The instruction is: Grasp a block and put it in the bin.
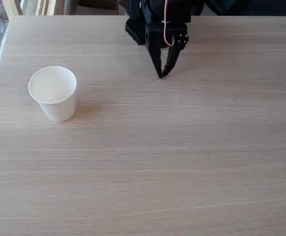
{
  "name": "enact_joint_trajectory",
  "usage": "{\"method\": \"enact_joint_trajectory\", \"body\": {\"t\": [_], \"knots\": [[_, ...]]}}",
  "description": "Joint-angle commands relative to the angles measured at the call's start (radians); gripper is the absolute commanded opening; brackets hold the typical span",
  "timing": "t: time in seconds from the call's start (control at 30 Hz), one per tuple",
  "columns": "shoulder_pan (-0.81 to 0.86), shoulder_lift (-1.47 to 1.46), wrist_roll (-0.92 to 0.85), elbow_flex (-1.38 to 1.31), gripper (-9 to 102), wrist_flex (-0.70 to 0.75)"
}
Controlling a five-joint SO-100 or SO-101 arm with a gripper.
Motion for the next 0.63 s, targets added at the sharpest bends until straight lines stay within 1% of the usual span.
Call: {"method": "enact_joint_trajectory", "body": {"t": [0.0, 0.6], "knots": [[-0.014, 0.005, 0.008, 0.012, 0, 0.002], [-0.026, 0.005, 0.017, 0.012, 0, 0.002]]}}
